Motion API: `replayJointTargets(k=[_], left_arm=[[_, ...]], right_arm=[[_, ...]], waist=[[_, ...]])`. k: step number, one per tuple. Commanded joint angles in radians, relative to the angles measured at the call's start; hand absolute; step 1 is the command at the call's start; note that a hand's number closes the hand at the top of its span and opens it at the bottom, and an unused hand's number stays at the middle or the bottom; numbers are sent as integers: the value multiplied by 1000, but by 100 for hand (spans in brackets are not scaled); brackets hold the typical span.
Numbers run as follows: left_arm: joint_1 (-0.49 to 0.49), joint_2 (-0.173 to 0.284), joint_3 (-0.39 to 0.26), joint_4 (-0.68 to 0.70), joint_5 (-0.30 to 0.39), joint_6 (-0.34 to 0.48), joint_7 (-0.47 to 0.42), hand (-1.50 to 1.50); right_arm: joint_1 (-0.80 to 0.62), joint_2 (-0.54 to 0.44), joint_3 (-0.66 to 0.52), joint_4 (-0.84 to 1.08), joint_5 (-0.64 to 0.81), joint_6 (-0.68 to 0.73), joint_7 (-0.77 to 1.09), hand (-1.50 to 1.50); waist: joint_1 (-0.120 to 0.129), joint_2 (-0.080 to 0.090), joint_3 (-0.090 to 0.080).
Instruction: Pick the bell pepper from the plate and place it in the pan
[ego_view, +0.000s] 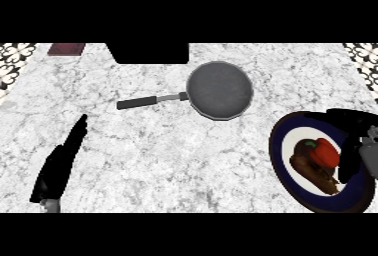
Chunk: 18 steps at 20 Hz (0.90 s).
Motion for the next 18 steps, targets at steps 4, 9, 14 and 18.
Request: replayJointTargets(k=[4, 9, 14, 18], left_arm=[[27, 2, 34, -29, 17, -61, 10, 0], [30, -49, 8, -59, -46, -21, 28, 0], [33, -39, 40, -53, -12, -72, 11, 0], [-2, -37, 70, 23, -29, -78, -35, 0]], right_arm=[[87, 30, 6, -20, 97, -11, -39, -150], [77, 45, -10, 6, 153, -9, -78, -150], [34, 114, 13, 152, 241, -110, -127, -150], [47, 49, -33, 169, 249, -86, -234, -150]], waist=[[-1, 0, 0], [-1, 0, 0], [4, 1, 0], [0, 1, 0]])
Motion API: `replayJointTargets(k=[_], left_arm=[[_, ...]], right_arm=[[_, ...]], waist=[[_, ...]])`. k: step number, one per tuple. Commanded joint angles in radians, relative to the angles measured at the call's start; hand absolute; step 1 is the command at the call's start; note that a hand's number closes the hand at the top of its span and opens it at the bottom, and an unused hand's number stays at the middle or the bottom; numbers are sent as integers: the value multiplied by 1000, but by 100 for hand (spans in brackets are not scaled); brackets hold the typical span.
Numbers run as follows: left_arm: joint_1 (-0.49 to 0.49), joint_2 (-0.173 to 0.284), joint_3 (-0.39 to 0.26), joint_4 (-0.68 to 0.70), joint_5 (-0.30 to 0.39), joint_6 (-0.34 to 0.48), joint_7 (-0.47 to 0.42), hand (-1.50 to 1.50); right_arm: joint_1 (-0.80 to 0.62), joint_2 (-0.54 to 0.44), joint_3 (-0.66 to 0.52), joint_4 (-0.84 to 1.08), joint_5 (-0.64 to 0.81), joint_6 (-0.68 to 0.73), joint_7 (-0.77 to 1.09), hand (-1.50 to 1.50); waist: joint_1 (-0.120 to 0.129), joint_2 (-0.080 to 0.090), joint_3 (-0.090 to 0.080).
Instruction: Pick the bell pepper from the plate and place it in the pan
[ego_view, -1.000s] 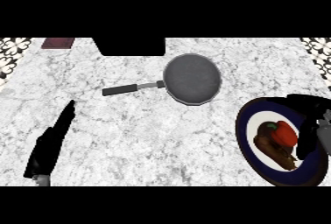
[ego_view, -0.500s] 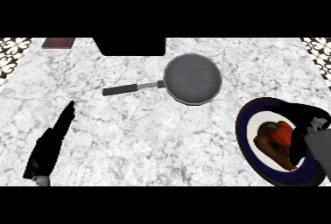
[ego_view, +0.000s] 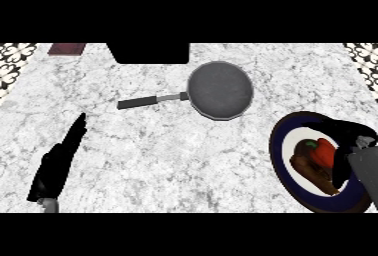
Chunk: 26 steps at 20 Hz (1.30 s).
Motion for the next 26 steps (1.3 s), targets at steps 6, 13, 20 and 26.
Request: replayJointTargets(k=[6, 13, 20, 26], left_arm=[[26, 19, 45, -17, 21, -45, -22, 0], [8, -24, 9, -15, -33, -9, 2, 0], [75, -24, 35, -44, -28, 11, -5, 0], [102, -17, 61, -43, -32, 28, 5, 0]], right_arm=[[37, 46, -36, 90, 37, -115, -112, 150], [31, 86, -76, 104, 7, -77, -111, 150], [116, 281, -305, 54, 11, -367, 372, 150], [153, 316, -381, -99, 133, -642, 651, 150]], waist=[[-1, 0, 0], [-3, 0, 0], [-87, -26, -8], [-135, -51, -18]])
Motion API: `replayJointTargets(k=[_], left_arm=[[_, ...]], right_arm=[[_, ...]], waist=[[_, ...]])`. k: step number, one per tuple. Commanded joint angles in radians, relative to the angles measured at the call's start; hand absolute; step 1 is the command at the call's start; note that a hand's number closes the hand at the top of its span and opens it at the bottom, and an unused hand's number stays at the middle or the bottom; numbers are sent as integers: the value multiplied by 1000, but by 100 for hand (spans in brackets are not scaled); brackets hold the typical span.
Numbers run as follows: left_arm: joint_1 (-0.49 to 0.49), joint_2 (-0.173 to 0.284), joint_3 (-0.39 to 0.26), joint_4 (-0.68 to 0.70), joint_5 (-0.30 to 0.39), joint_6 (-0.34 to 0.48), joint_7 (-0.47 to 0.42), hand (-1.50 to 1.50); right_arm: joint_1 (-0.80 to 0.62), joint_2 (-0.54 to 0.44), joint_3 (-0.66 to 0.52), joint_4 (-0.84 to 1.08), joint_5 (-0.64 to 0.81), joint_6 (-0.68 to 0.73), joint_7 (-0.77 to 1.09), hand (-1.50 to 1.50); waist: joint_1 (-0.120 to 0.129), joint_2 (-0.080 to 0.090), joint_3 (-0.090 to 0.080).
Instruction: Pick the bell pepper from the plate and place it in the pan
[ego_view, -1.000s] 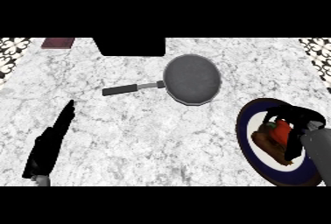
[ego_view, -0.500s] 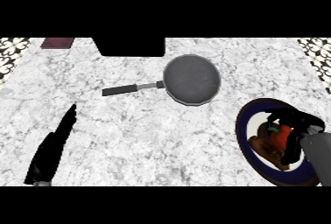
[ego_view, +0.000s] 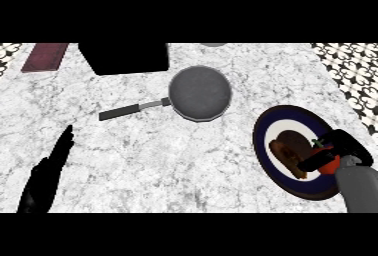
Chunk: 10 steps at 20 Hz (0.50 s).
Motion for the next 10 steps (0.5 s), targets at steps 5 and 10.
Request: replayJointTargets(k=[5, 10], left_arm=[[2, 4, -6, -13, 2, -11, 2, 0], [-10, 25, -1, -4, 12, -36, -8, 0]], right_arm=[[-66, 38, 96, -284, 353, -330, 380, 150], [-128, 130, 280, -441, 639, -313, 586, 150]], waist=[[35, -3, 4], [81, 18, 11]])
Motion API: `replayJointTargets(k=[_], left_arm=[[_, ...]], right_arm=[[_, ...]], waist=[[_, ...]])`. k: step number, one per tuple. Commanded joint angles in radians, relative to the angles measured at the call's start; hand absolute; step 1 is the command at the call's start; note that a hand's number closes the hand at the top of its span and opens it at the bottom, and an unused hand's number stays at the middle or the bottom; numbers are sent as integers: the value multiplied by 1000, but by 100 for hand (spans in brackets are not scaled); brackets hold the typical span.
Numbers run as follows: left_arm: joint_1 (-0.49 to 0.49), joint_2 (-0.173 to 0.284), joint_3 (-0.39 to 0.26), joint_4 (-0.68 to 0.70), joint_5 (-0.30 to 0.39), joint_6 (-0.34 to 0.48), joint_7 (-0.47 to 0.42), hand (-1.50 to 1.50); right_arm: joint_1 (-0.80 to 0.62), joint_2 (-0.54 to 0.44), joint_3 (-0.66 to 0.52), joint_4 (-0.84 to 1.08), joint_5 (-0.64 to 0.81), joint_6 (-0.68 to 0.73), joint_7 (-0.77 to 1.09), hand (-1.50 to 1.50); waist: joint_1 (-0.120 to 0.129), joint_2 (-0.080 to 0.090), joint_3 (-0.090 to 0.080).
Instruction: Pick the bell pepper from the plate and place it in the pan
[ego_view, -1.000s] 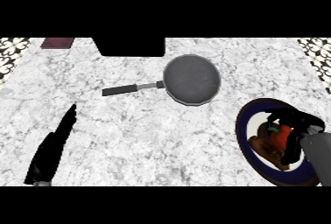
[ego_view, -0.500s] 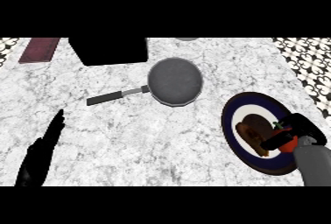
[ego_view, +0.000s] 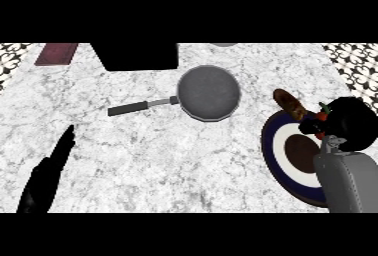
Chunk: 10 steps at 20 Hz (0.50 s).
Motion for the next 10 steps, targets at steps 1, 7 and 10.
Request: replayJointTargets(k=[1, 7, 10], left_arm=[[-24, 16, 8, 10, 20, -27, -25, 0], [-103, -6, -31, 22, -6, -22, 15, 0], [-130, -29, -49, 51, -11, -17, 0, 0]], right_arm=[[-50, 109, 151, -128, 247, -32, 256, 150], [-195, 194, 253, -141, 378, 30, 421, 150], [-261, 195, 223, -30, 349, -46, 423, 150]], waist=[[35, 18, 7], [71, 39, 15], [87, 47, 16]])
